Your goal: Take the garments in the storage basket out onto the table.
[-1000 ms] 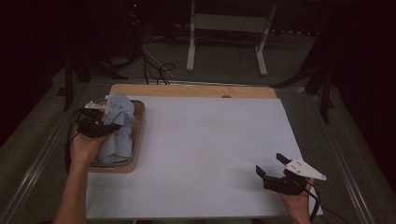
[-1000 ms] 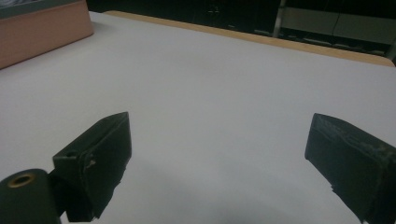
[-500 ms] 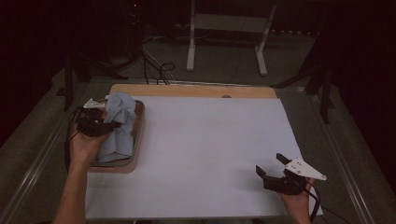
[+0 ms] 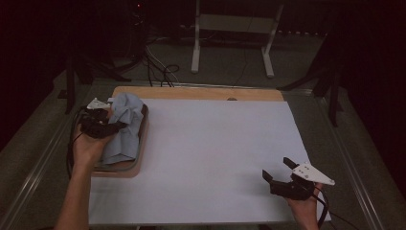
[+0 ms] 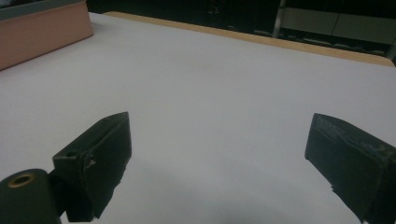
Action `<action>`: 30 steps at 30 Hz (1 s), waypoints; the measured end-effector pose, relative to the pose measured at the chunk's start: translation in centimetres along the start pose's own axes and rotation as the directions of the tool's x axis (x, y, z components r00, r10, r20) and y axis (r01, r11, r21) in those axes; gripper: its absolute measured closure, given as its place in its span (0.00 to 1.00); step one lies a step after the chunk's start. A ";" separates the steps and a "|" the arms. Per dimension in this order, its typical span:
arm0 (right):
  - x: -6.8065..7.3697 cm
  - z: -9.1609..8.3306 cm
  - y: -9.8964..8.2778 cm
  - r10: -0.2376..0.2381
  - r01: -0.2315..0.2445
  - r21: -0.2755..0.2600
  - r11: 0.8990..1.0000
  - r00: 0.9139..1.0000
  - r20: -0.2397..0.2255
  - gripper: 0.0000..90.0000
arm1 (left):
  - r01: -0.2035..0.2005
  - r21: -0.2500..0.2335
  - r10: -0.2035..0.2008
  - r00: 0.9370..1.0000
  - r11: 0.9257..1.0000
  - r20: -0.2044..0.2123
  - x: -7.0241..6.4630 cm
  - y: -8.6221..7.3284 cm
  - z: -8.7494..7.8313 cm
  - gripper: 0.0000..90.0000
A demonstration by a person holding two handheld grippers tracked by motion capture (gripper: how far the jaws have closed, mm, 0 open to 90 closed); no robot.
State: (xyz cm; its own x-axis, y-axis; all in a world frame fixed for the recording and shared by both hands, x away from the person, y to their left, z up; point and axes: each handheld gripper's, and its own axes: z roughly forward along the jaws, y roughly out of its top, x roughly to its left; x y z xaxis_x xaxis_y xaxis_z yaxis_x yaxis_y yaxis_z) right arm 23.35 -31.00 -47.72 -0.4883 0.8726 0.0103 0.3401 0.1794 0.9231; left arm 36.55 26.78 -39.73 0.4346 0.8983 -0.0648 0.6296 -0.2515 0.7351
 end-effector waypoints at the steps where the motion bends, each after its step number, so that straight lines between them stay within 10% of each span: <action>1: 0.0 0.0 0.0 0.001 -0.001 0.000 1.000 1.000 0.000 0.08 | -0.001 -0.002 0.001 1.000 1.000 0.001 0.0 0.0 -0.1 0.79; 30: 0.0 0.0 0.0 0.006 -0.006 0.000 1.000 1.000 -0.003 0.08 | -0.042 -0.066 0.044 0.998 0.997 0.035 -1.3 2.0 -1.5 0.79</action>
State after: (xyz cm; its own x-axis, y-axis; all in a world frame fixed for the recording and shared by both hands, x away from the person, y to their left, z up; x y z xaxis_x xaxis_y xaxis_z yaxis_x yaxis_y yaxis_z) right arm 23.36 -30.98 -47.75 -0.4889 0.8722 0.0166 0.3428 0.1746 0.9230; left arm 36.28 25.62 -37.16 0.4839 0.8734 -0.0559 0.5669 -0.2641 0.7803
